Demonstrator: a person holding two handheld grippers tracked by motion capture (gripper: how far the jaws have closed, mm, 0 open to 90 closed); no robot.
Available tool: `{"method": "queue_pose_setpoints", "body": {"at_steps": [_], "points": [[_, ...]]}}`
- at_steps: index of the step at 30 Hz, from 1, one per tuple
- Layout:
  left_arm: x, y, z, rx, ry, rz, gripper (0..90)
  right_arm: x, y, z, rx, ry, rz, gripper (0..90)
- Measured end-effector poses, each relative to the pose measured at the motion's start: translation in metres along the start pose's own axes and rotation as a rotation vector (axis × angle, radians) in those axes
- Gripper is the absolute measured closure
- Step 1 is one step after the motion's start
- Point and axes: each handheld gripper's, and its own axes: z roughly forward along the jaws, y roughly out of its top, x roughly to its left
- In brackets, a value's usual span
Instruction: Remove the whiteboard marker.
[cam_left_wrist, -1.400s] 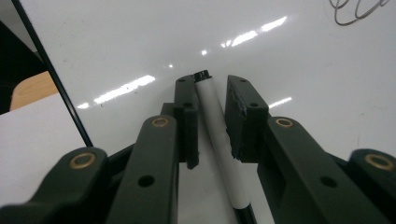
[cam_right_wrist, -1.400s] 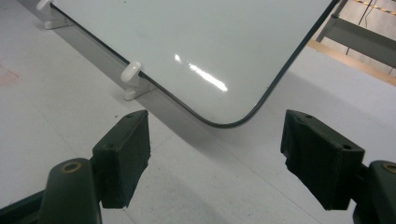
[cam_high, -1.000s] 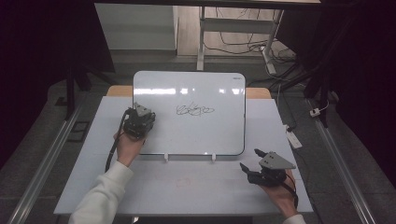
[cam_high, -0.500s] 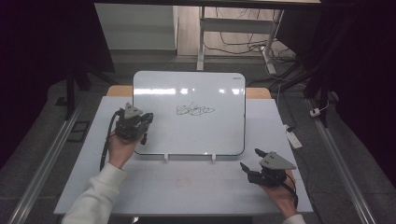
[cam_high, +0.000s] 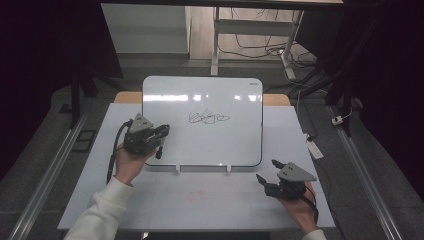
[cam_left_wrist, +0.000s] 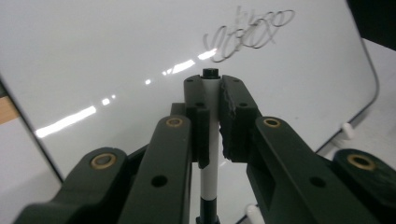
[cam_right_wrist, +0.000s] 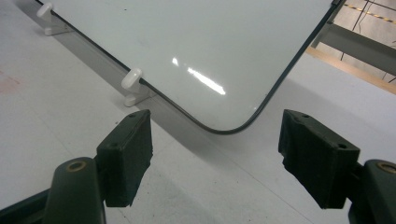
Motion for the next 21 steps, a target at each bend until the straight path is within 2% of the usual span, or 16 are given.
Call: {"method": "queue_pose_setpoints", "body": {"at_steps": [1,2,4,6,7,9,10,12,21], "points": [[-0.005,0.001,0.001,-0.003,-0.021,0.01,81.2,0.0,0.0,0.0,-0.001,0.004,0.002,25.7],[-0.005,0.001,0.001,-0.003,-0.021,0.01,81.2,0.0,0.0,0.0,-0.001,0.006,0.004,25.7],[-0.013,0.003,0.002,-0.01,-0.065,0.02,81.3,0.0,0.001,0.0,-0.003,0.013,0.007,25.8],[-0.016,0.004,0.003,-0.011,-0.077,0.025,81.2,0.0,0.001,0.0,-0.005,0.016,0.01,25.9],[-0.022,0.005,0.003,-0.011,-0.101,0.041,81.2,0.0,0.001,0.0,-0.012,0.025,0.019,25.9],[-0.029,0.006,0.004,-0.015,-0.124,0.049,81.2,0.0,0.002,0.0,-0.015,0.033,0.029,26.1],[-0.029,0.006,0.004,-0.015,-0.124,0.049,81.2,0.0,0.002,0.0,-0.015,0.033,0.029,26.1],[-0.038,0.007,0.007,-0.015,-0.161,0.065,81.2,0.001,0.003,0.0,-0.019,0.043,0.034,26.1],[-0.061,0.011,0.013,-0.014,-0.244,0.113,81.2,0.005,0.008,0.001,-0.031,0.075,0.047,26.6]]}}
